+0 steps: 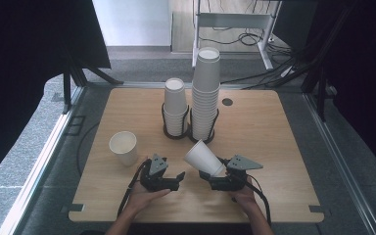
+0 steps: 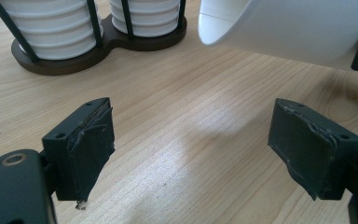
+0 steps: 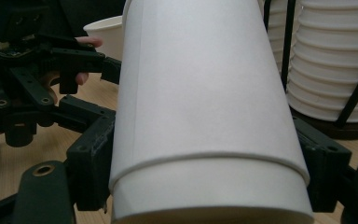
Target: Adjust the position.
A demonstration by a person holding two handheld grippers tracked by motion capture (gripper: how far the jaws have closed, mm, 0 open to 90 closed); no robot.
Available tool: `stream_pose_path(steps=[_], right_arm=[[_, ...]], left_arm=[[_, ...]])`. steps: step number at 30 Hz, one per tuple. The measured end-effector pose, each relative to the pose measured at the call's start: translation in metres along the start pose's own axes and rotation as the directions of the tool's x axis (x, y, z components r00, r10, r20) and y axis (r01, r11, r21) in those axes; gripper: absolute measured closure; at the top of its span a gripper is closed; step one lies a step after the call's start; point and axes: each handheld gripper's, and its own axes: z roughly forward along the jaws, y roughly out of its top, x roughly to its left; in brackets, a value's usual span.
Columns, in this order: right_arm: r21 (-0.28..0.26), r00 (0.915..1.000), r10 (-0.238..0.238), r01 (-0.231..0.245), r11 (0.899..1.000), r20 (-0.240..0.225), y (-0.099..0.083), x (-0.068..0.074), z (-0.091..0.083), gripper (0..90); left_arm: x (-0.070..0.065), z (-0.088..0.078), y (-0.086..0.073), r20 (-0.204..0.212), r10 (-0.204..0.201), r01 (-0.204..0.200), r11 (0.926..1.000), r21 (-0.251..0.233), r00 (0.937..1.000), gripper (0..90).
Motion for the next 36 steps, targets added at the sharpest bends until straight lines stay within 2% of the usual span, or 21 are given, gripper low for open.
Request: stream_pose_path(steps=[3, 12, 18, 21, 29, 32, 36], right_arm=[[-0.013, 1.0000, -0.003, 0.003, 1.000, 0.003, -0.001, 0.002, 0.000, 20.9], [-0.090, 1.0000, 0.003, -0.003, 0.996, -0.001, -0.003, 0.005, -0.003, 20.8], [-0.154, 0.9995, 0.014, -0.018, 0.988, -0.029, -0.002, 0.008, -0.005, 20.8], [-0.171, 0.9992, 0.010, -0.016, 0.985, -0.039, -0.001, 0.010, -0.006, 20.8], [-0.175, 0.9993, 0.003, -0.009, 0.985, -0.039, -0.001, 0.013, -0.005, 20.8], [-0.173, 0.9993, -0.003, -0.004, 0.985, -0.037, -0.002, 0.014, -0.004, 20.8], [-0.177, 0.9995, -0.010, 0.004, 0.984, -0.031, -0.002, 0.015, -0.004, 20.8]], left_arm=[[0.000, 0.000, 0.000, 0.006, -0.009, 0.009, 1.0000, -0.001, 0.9999, 14.7], [0.003, -0.002, 0.001, 0.047, -0.073, 0.074, 0.9970, -0.021, 0.9962, 14.7], [0.006, -0.006, 0.005, 0.120, -0.125, 0.131, 0.9907, -0.038, 0.9848, 14.8], [0.007, -0.008, 0.006, 0.133, -0.137, 0.144, 0.9884, -0.048, 0.9817, 14.8], [0.010, -0.012, 0.008, 0.201, -0.183, 0.203, 0.9759, -0.081, 0.9623, 14.8], [0.011, -0.014, 0.009, 0.233, -0.200, 0.226, 0.9697, -0.092, 0.9517, 14.7], [0.012, -0.013, 0.010, 0.285, -0.227, 0.263, 0.9599, -0.097, 0.9314, 14.2]])
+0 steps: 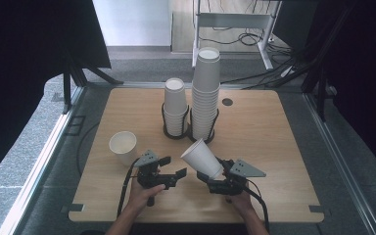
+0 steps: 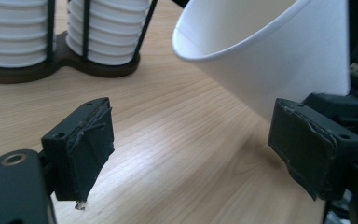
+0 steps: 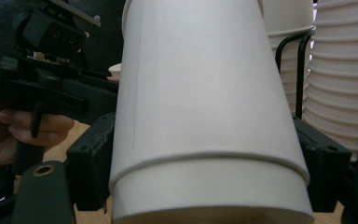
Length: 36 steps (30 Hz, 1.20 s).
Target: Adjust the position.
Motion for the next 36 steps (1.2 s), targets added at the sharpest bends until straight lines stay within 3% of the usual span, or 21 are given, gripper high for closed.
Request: stream_pose_path(steps=[3, 7, 15, 21, 28, 36], right_arm=[[-0.005, 0.9999, -0.012, 0.012, 1.000, 0.005, 0.000, 0.001, 0.001, 20.9], [-0.001, 0.9997, -0.025, 0.025, 1.000, 0.006, -0.002, 0.004, 0.003, 20.9], [0.011, 0.9986, -0.051, 0.051, 0.999, 0.012, -0.006, 0.010, 0.008, 21.0], [0.031, 0.9959, -0.090, 0.090, 0.996, 0.011, -0.010, 0.020, 0.016, 21.2], [0.050, 0.9940, -0.108, 0.108, 0.993, 0.012, -0.013, 0.024, 0.020, 21.4], [0.065, 0.9941, -0.108, 0.107, 0.992, 0.013, -0.015, 0.023, 0.021, 21.0]], left_arm=[[0.000, 0.002, 0.001, 0.061, -0.037, 0.037, 0.9993, -0.001, 0.9974, 13.1], [-0.003, 0.006, 0.004, 0.107, -0.038, 0.038, 0.9993, 0.001, 0.9935, 14.2], [0.001, 0.014, 0.011, 0.194, -0.149, 0.156, 0.9877, -0.016, 0.9695, 11.8], [-0.004, 0.026, 0.014, 0.225, -0.151, 0.157, 0.9876, -0.008, 0.9626, 7.8], [-0.002, 0.030, 0.011, 0.228, -0.154, 0.164, 0.9862, -0.024, 0.9614, 10.5], [-0.005, 0.030, 0.009, 0.208, -0.101, 0.112, 0.9927, -0.043, 0.9729, 12.8]])
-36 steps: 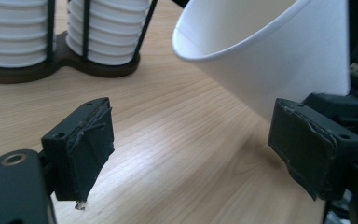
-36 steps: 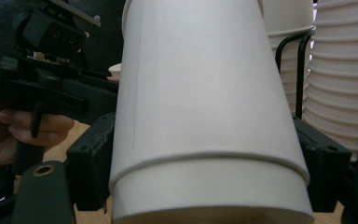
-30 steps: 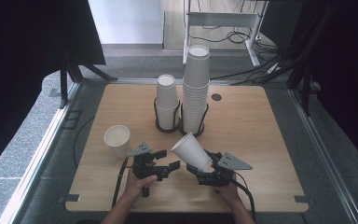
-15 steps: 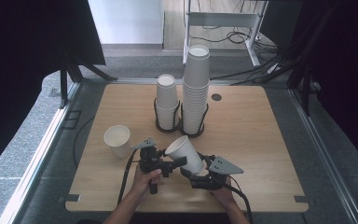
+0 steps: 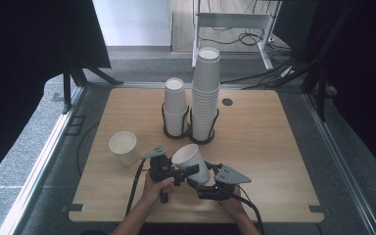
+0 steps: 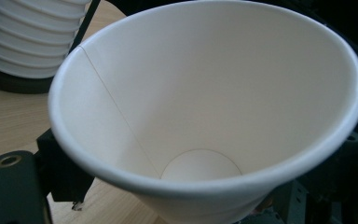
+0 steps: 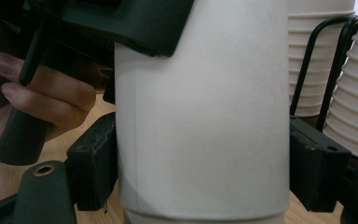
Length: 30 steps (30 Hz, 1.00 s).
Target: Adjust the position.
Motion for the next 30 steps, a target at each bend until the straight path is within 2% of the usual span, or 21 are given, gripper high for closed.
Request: stream_pose_path(steps=[13, 15, 16, 17, 20, 23, 25, 26, 27, 28, 29, 30], right_arm=[[0.013, 1.0000, 0.001, -0.001, 1.000, -0.009, -0.001, 0.000, 0.001, 20.3], [0.013, 0.9999, 0.005, -0.004, 1.000, -0.009, -0.001, 0.000, 0.000, 19.3], [0.020, 0.9999, 0.010, -0.010, 1.000, -0.010, -0.001, 0.000, 0.001, 15.0], [0.020, 0.9999, 0.010, -0.010, 1.000, -0.010, -0.001, 0.000, 0.001, 15.0], [0.048, 0.9999, 0.011, -0.011, 0.999, -0.011, -0.003, 0.001, 0.002, 12.8], [0.086, 0.9992, 0.016, -0.013, 0.996, -0.037, -0.004, 0.002, 0.005, 10.9], [0.106, 0.9989, 0.013, -0.008, 0.994, -0.046, -0.005, 0.003, 0.006, 10.5], [0.113, 0.9990, 0.006, -0.001, 0.994, -0.045, -0.005, 0.003, 0.006, 10.5], [0.113, 0.9990, 0.006, -0.001, 0.994, -0.045, -0.005, 0.003, 0.006, 10.5], [0.127, 0.9990, -0.001, 0.007, 0.992, -0.045, -0.006, 0.003, 0.006, 10.5], [0.127, 0.9990, -0.001, 0.007, 0.992, -0.045, -0.006, 0.003, 0.006, 10.5], [0.144, 0.9995, -0.016, 0.020, 0.989, -0.028, -0.006, 0.003, 0.007, 10.5]], left_arm=[[-0.005, 0.000, 0.000, -0.028, 0.067, -0.066, 0.9977, 0.012, 0.9974, 13.8], [-0.007, 0.000, 0.000, -0.026, 0.082, -0.081, 0.9965, 0.018, 0.9963, 14.1], [-0.009, -0.001, 0.001, -0.029, 0.106, -0.105, 0.9942, 0.023, 0.9940, 14.1], [-0.009, -0.001, 0.001, -0.029, 0.106, -0.105, 0.9942, 0.023, 0.9940, 14.1], [-0.015, -0.002, 0.002, -0.050, 0.150, -0.148, 0.9885, 0.029, 0.9875, 14.2], [-0.019, -0.003, 0.003, -0.073, 0.185, -0.184, 0.9826, 0.026, 0.9800, 14.2], [-0.020, -0.004, 0.003, -0.079, 0.191, -0.190, 0.9815, 0.023, 0.9783, 14.2], [-0.021, -0.005, 0.004, -0.098, 0.209, -0.208, 0.9779, 0.023, 0.9729, 14.2], [-0.021, -0.005, 0.004, -0.098, 0.209, -0.208, 0.9779, 0.023, 0.9729, 14.1], [-0.021, -0.008, 0.006, -0.118, 0.224, -0.223, 0.9746, 0.018, 0.9675, 14.1], [-0.021, -0.008, 0.006, -0.118, 0.224, -0.223, 0.9746, 0.018, 0.9675, 14.1], [-0.022, -0.012, 0.007, -0.142, 0.232, -0.234, 0.9723, 0.005, 0.9623, 14.1]])
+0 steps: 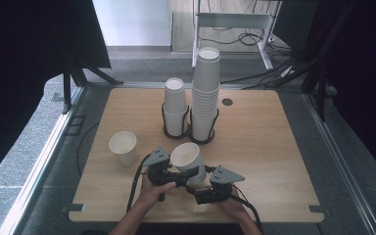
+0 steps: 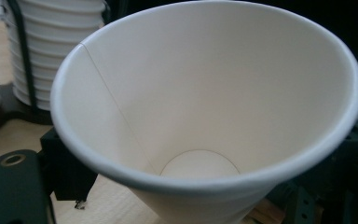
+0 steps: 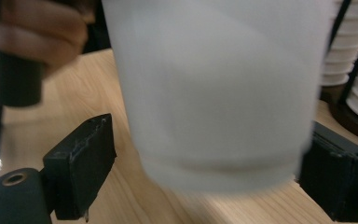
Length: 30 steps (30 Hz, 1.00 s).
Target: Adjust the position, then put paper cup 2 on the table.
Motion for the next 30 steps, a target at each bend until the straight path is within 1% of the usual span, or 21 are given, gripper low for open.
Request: stream_pose_path(steps=[1, 5, 8, 10, 11, 13, 15, 16, 17, 19, 20, 21, 22, 23, 24, 25, 26, 27, 28, 29, 30], right_arm=[[0.006, 0.9999, -0.008, 0.008, 1.000, 0.007, 0.000, 0.000, 0.000, 10.5], [0.013, 0.9996, -0.007, 0.006, 1.000, 0.026, 0.000, -0.002, -0.001, 11.1], [0.017, 0.9995, -0.002, 0.002, 1.000, 0.030, 0.000, -0.003, -0.002, 11.5], [0.019, 0.9994, -0.003, 0.003, 1.000, 0.034, 0.000, -0.004, -0.002, 11.7], [0.019, 0.9994, -0.003, 0.003, 1.000, 0.034, 0.000, -0.004, -0.002, 11.7], [0.023, 0.9993, 0.001, -0.002, 1.000, 0.038, -0.001, -0.004, -0.003, 12.0], [0.028, 0.9990, -0.008, 0.007, 1.000, 0.044, -0.002, -0.005, -0.003, 12.1], [0.029, 0.9989, -0.008, 0.007, 1.000, 0.045, -0.002, -0.005, -0.003, 12.1], [0.029, 0.9989, -0.008, 0.007, 1.000, 0.045, -0.002, -0.005, -0.003, 12.1], [0.027, 0.9989, -0.009, 0.008, 1.000, 0.046, -0.002, -0.005, -0.004, 12.3], [0.026, 0.9988, -0.006, 0.005, 1.000, 0.049, -0.002, -0.005, -0.005, 12.4], [0.026, 0.9987, -0.006, 0.004, 1.000, 0.051, -0.002, -0.005, -0.006, 12.4], [0.028, 0.9986, -0.005, 0.004, 1.000, 0.053, -0.002, -0.006, -0.006, 12.4], [0.028, 0.9986, -0.005, 0.004, 1.000, 0.053, -0.002, -0.006, -0.006, 12.4], [0.029, 0.9984, -0.005, 0.003, 1.000, 0.056, -0.003, -0.006, -0.006, 12.5], [0.029, 0.9984, -0.005, 0.003, 1.000, 0.056, -0.003, -0.006, -0.006, 12.5], [0.030, 0.9985, -0.007, 0.006, 1.000, 0.054, -0.003, -0.006, -0.006, 12.6], [0.030, 0.9985, -0.007, 0.006, 1.000, 0.054, -0.003, -0.006, -0.006, 12.6], [0.032, 0.9985, -0.012, 0.010, 0.999, 0.053, -0.003, -0.006, -0.005, 12.7], [0.032, 0.9985, -0.012, 0.010, 0.999, 0.053, -0.003, -0.006, -0.005, 12.7], [0.039, 0.9986, -0.014, 0.012, 0.999, 0.052, -0.003, -0.006, -0.005, 12.7]], left_arm=[[0.000, 0.000, 0.000, 0.000, 0.000, 0.000, 1.0000, 0.000, 1.0000, 14.1], [0.003, -0.010, 0.004, -0.105, 0.048, -0.050, 0.9987, -0.012, 0.9933, 14.1], [0.005, -0.012, 0.005, -0.137, 0.056, -0.058, 0.9982, -0.013, 0.9889, 14.1], [0.008, -0.013, 0.005, -0.186, 0.075, -0.077, 0.9970, -0.004, 0.9797, 14.1], [0.008, -0.013, 0.005, -0.186, 0.075, -0.077, 0.9970, -0.004, 0.9797, 14.1], [0.011, -0.013, 0.005, -0.227, 0.091, -0.092, 0.9958, 0.006, 0.9696, 14.1], [0.012, -0.013, 0.005, -0.238, 0.093, -0.094, 0.9955, 0.010, 0.9667, 14.0], [0.014, -0.013, 0.005, -0.265, 0.100, -0.099, 0.9949, 0.015, 0.9592, 14.0], [0.014, -0.013, 0.005, -0.265, 0.100, -0.099, 0.9949, 0.015, 0.9592, 14.0], [0.016, -0.013, 0.004, -0.297, 0.113, -0.111, 0.9936, 0.023, 0.9483, 13.9], [0.018, -0.012, 0.003, -0.341, 0.123, -0.120, 0.9923, 0.030, 0.9319, 13.9], [0.020, -0.011, 0.001, -0.361, 0.124, -0.120, 0.9922, 0.035, 0.9243, 13.9], [0.021, -0.010, 0.000, -0.377, 0.120, -0.114, 0.9927, 0.039, 0.9183, 13.9], [0.021, -0.010, 0.000, -0.377, 0.120, -0.114, 0.9927, 0.039, 0.9183, 13.9], [0.025, -0.008, -0.003, -0.403, 0.126, -0.113, 0.9921, 0.055, 0.9065, 13.9], [0.025, -0.008, -0.003, -0.403, 0.126, -0.113, 0.9921, 0.055, 0.9065, 13.9], [0.028, -0.005, -0.005, -0.430, 0.132, -0.114, 0.9912, 0.067, 0.8931, 13.9], [0.028, -0.005, -0.005, -0.430, 0.132, -0.114, 0.9912, 0.067, 0.8931, 13.8], [0.031, -0.002, -0.008, -0.455, 0.139, -0.117, 0.9902, 0.077, 0.8798, 13.8], [0.031, -0.002, -0.008, -0.455, 0.139, -0.117, 0.9902, 0.077, 0.8798, 13.8], [0.034, 0.001, -0.010, -0.477, 0.149, -0.122, 0.9887, 0.088, 0.8663, 13.8]])
